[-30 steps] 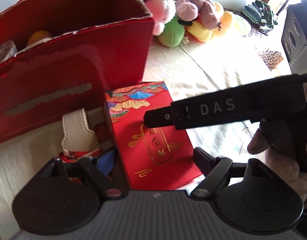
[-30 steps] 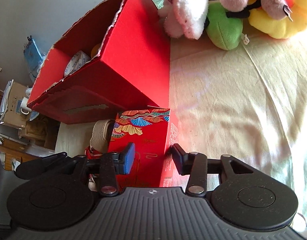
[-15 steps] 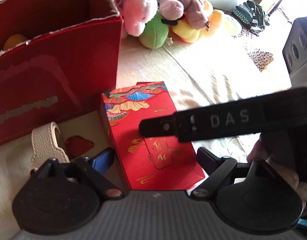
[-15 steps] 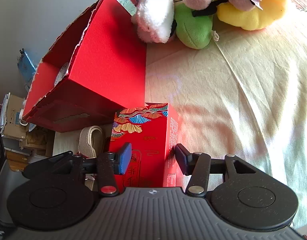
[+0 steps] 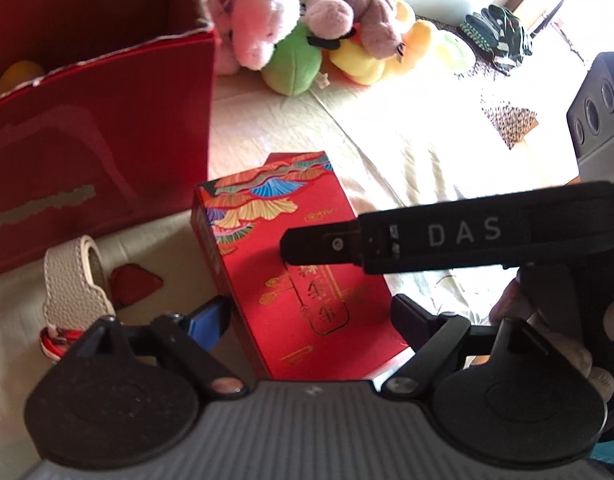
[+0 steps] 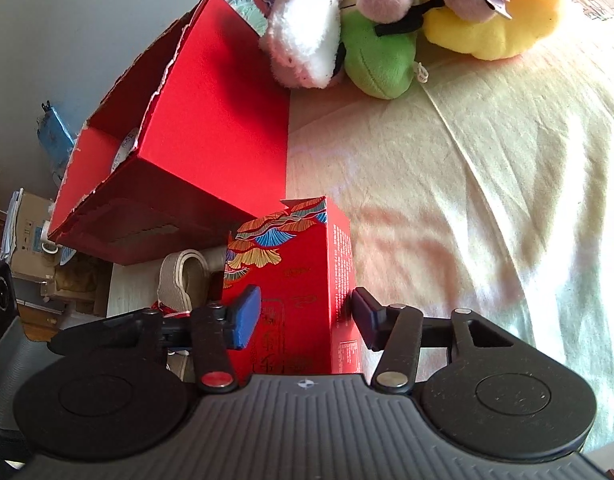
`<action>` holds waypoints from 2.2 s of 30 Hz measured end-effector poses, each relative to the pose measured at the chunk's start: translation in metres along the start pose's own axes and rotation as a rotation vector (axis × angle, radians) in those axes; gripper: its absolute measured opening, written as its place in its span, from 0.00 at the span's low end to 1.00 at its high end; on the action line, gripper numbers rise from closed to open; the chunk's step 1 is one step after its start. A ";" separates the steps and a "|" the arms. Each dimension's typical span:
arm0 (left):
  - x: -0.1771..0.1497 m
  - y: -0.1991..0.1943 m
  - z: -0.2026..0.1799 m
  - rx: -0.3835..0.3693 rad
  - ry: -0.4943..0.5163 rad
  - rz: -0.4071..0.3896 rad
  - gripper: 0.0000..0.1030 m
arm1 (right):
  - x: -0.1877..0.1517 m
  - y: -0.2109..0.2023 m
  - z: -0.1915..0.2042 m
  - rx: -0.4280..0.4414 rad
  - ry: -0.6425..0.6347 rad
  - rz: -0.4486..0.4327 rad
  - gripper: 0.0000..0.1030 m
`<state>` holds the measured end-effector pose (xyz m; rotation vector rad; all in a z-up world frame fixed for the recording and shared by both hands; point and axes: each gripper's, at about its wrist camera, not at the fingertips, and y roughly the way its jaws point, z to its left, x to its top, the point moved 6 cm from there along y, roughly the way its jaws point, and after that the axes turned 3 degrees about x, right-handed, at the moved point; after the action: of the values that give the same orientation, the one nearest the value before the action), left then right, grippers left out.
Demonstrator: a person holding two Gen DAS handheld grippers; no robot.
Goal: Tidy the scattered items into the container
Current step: 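Close the right gripper on the gift box and lift it, then carry the gift box with the right gripper down into the red box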
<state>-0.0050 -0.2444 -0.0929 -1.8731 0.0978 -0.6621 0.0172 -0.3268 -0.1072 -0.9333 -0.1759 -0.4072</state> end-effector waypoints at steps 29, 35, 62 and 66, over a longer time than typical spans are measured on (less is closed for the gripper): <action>0.053 -0.061 -0.040 -0.007 0.116 -0.181 0.86 | 0.018 -0.069 0.020 0.016 0.005 -0.225 0.54; 0.090 -0.099 -0.038 0.022 0.145 -0.297 0.86 | 0.039 -0.096 0.045 0.042 -0.035 -0.315 0.54; 0.136 -0.074 0.136 0.133 -0.042 -0.173 0.84 | 0.143 0.033 0.136 0.003 -0.201 -0.124 0.53; 0.136 -0.053 0.149 0.092 -0.049 -0.088 0.84 | 0.147 0.056 0.132 -0.069 -0.225 -0.021 0.52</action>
<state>0.1686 -0.1484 -0.0295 -1.8120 -0.0460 -0.6698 0.1776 -0.2293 -0.0238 -1.0452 -0.3791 -0.3286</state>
